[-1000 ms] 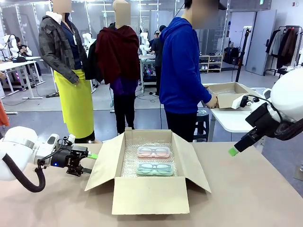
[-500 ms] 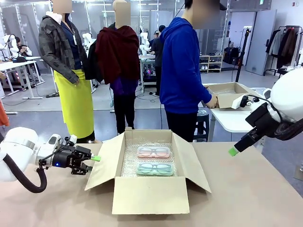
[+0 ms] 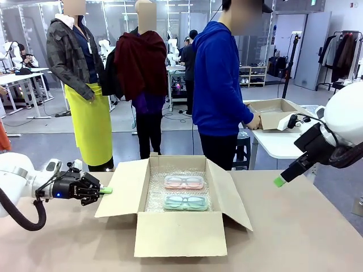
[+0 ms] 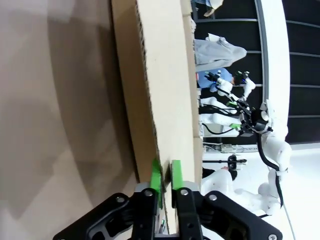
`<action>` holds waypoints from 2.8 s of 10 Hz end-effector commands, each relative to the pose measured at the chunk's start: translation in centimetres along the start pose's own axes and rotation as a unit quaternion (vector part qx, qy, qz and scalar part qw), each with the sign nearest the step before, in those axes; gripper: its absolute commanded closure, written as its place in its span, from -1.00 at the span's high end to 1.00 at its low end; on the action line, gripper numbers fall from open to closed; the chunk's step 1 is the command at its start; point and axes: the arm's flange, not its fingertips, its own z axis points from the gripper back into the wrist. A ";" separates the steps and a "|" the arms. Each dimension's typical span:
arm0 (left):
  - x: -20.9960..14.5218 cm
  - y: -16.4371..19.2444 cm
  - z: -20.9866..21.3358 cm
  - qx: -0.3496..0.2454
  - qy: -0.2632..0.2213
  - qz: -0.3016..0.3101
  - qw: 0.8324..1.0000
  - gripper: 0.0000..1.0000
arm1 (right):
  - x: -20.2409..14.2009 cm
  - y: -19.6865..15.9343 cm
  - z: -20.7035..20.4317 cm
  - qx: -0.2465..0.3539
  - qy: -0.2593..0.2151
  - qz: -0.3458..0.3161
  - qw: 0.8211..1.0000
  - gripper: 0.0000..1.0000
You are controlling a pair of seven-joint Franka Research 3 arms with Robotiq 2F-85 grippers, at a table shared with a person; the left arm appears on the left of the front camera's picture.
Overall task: Pack the glasses set securely to prepare it for shipping.
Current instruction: Position the Package Box on the left side of the table.
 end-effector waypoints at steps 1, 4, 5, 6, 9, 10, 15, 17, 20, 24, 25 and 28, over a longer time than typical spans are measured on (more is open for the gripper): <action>-0.1 0.2 0.0 -0.036 0.035 0.009 0.999 -1.00 | 0.2 0.2 0.1 -0.006 0.002 -0.007 1.000 1.00; -0.5 1.2 -1.0 -0.004 0.051 0.001 0.999 -1.00 | 0.2 0.2 0.1 -0.006 0.002 -0.007 1.000 1.00; -0.6 0.4 -0.5 -0.026 0.022 0.009 0.999 -1.00 | 0.2 0.2 0.1 -0.006 0.002 -0.007 1.000 1.00; -0.6 0.4 -0.5 -0.026 0.022 0.009 0.999 -1.00 | 0.2 0.2 0.1 -0.006 0.002 -0.007 1.000 1.00; -0.6 0.4 -0.5 -0.026 0.022 0.009 0.999 -1.00 | 0.2 0.2 0.1 -0.006 0.002 -0.007 1.000 1.00; -0.6 0.4 -0.5 -0.026 0.022 0.009 0.999 -1.00 | 0.2 0.2 0.1 -0.006 0.002 -0.007 1.000 1.00; 1.9 2.4 11.8 0.009 0.050 -0.013 0.999 -0.97 | 0.2 0.2 0.1 -0.006 0.002 -0.007 1.000 1.00; 2.5 2.9 19.7 -0.009 0.027 -0.006 1.000 -0.97 | 0.2 0.2 0.1 -0.006 0.002 -0.007 1.000 1.00; 2.7 3.2 30.4 0.020 0.056 -0.005 0.998 -0.97 | 0.2 0.2 0.1 -0.006 0.002 -0.007 1.000 1.00; 3.5 3.3 32.0 0.041 0.058 0.002 0.997 -0.97 | 0.2 0.2 0.1 -0.006 0.002 -0.007 1.000 1.00; 2.4 3.6 32.8 0.046 0.048 -0.012 0.998 -0.97 | 0.2 0.2 0.1 -0.006 0.002 -0.007 1.000 1.00; 2.4 3.6 32.8 0.046 0.048 -0.012 0.998 -0.97 | 0.2 0.2 0.1 -0.006 0.002 -0.007 1.000 1.00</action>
